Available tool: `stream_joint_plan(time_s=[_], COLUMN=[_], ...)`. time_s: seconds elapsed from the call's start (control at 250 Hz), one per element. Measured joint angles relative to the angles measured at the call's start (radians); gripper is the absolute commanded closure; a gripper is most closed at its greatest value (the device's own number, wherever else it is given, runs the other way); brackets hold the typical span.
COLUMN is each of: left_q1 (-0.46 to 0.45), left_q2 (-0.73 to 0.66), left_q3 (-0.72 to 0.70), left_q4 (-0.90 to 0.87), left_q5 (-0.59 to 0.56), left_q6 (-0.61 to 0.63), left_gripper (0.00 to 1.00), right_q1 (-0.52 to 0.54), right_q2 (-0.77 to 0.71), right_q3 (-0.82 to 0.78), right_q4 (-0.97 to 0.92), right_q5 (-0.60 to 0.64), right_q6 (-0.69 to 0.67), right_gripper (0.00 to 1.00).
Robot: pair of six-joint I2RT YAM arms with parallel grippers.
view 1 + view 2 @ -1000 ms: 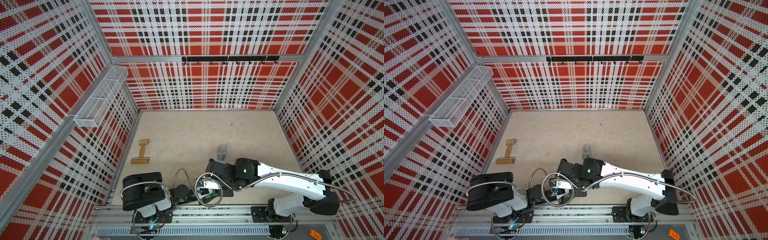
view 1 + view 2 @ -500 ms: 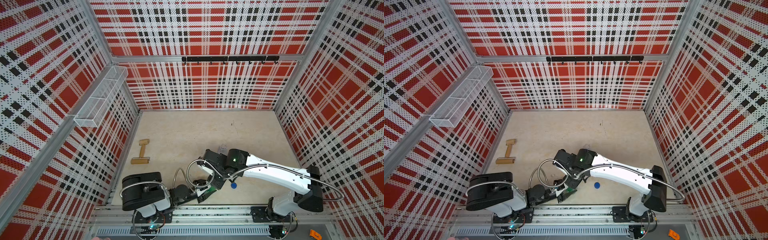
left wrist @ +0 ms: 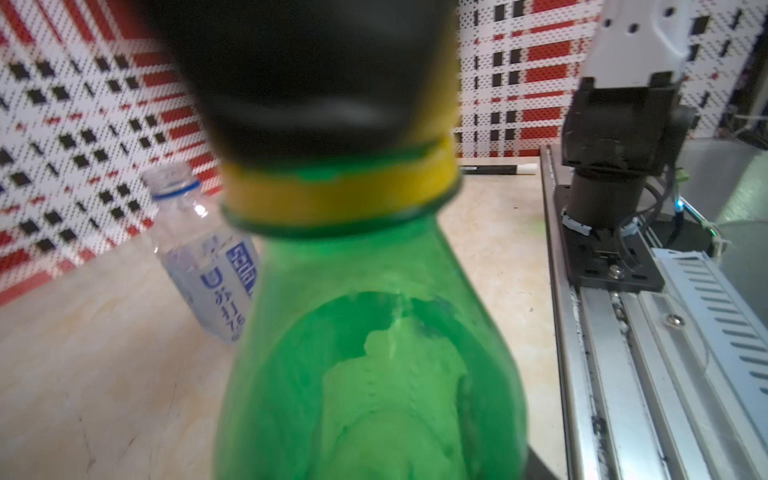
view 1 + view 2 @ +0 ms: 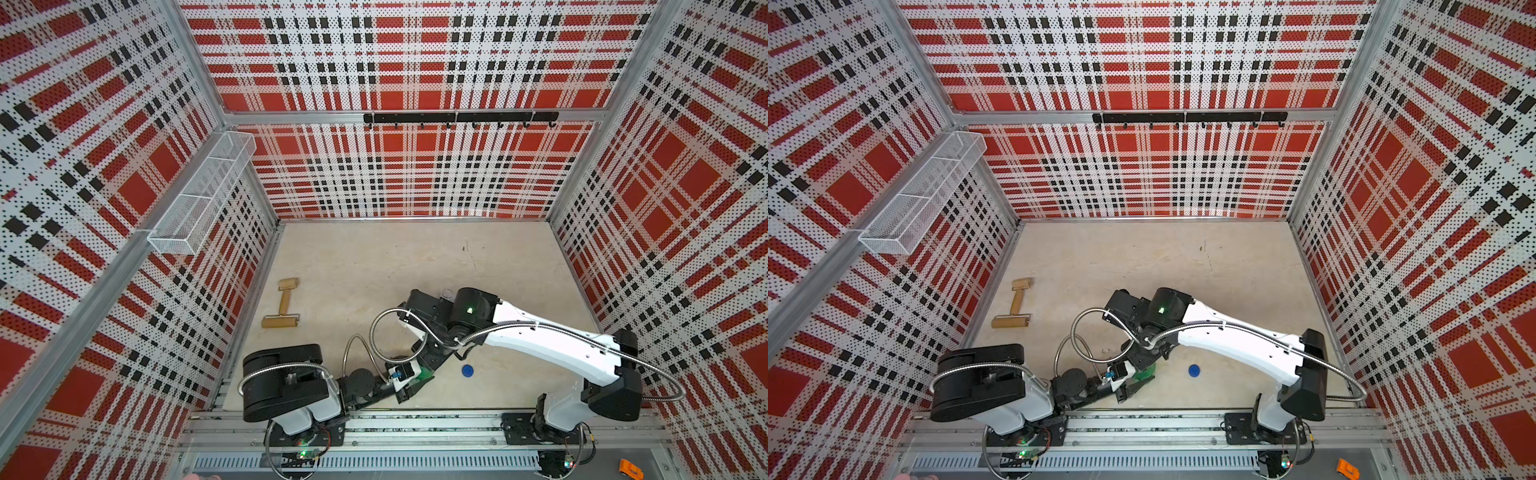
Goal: Screw on the bottle caps
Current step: Screw the bottle cap onto the plastic bottle.
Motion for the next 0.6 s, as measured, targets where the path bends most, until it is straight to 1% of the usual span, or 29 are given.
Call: stream_joint_plan(time_s=[0.104,0.196,0.288,0.432,0.604], left_q1=[-0.011,-0.012,-0.012,-0.012,-0.011], left_q2=[0.0,0.0,0.0,0.005,0.01], left_q3=[0.004,0.004,0.004,0.007,0.009], left_q4=[0.002,0.002,0.002,0.003,0.002], left_q5=[0.041,0.068,0.088,0.126,0.157], left_q6=[0.02,0.029,0.032,0.032,0.033], left_gripper=[0.47,0.47,0.46,0.46,0.46], right_q1=[-0.023,-0.034,-0.033,-0.024,0.002], right_q2=[-0.101,-0.21,-0.279,-0.294,-0.24], right_q3=[-0.03,-0.087,-0.125,-0.161,-0.163], right_q4=[0.073,0.092,0.086,0.079,0.048], right_q5=[0.013,0.008,-0.018,-0.071,-0.097], right_q6=[-0.118,-0.241,-0.357,-0.534,-0.732], right_gripper=[0.48,0.46,0.47,0.49,0.53])
